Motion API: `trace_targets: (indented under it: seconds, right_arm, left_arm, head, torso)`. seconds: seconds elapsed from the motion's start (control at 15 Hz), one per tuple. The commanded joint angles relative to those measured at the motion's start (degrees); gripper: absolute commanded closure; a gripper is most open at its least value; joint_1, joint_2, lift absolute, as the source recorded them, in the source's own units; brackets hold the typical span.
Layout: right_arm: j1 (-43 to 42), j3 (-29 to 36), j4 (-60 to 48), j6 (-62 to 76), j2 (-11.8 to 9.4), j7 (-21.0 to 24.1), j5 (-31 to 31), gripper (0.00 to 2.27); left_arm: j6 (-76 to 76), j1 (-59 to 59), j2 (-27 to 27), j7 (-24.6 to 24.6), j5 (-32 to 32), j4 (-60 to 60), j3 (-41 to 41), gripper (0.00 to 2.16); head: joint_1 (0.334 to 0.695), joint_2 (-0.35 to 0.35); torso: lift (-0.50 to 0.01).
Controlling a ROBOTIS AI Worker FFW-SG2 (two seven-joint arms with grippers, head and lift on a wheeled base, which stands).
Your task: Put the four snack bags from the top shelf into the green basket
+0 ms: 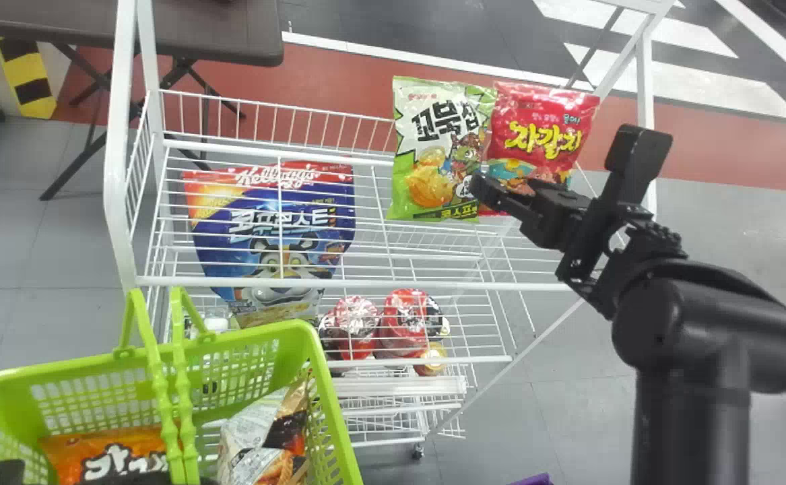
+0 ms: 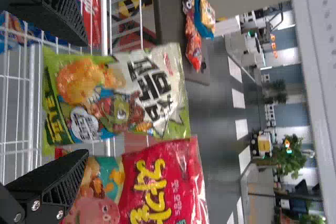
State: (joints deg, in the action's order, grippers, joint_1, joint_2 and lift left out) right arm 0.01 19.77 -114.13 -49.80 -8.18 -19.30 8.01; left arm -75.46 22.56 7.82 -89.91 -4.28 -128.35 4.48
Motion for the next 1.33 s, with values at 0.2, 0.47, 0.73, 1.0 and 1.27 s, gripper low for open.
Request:
trace_targets:
  seconds: [0.2, 0.47, 0.73, 1.0, 1.27]
  right_arm:
    - [-7.66, -4.65, 15.61, 8.71, 0.27, -0.65, -6.96, 0.11]
    - [-10.47, -8.78, 21.15, 10.29, 1.41, -1.62, -11.09, 0.19]
    - [-11.62, -9.31, 22.29, 10.47, 1.5, -0.21, -13.99, 0.88]
    - [-11.53, -9.31, 22.11, 5.55, 1.5, 1.46, -15.4, 2.25]
    - [-10.47, -8.34, 20.09, 5.02, 1.59, 0.93, -14.25, 2.25]
  left_arm:
    - [0.96, 1.43, -0.08, -0.66, -0.29, -0.24, 0.01, 2.15]
    - [1.49, 2.05, -0.26, -0.66, -0.38, -0.15, 0.27, 2.15]
    - [1.67, 2.31, -0.26, -0.66, -0.55, -0.06, 0.27, 2.15]
    - [1.84, 2.4, -0.26, -0.66, -0.55, -0.06, 0.01, 2.15]
    - [1.84, 2.84, -0.17, -0.66, -0.55, -0.24, 0.44, 2.15]
  head:
    - [0.695, -0.35]
    - [0.695, -0.35]
    - [0.695, -0.344]
    - [0.695, -0.35]
    - [0.695, -0.35]
  torso:
    - [-0.006]
    - [-0.006]
    - [-0.006]
    - [-0.006]
    - [-0.006]
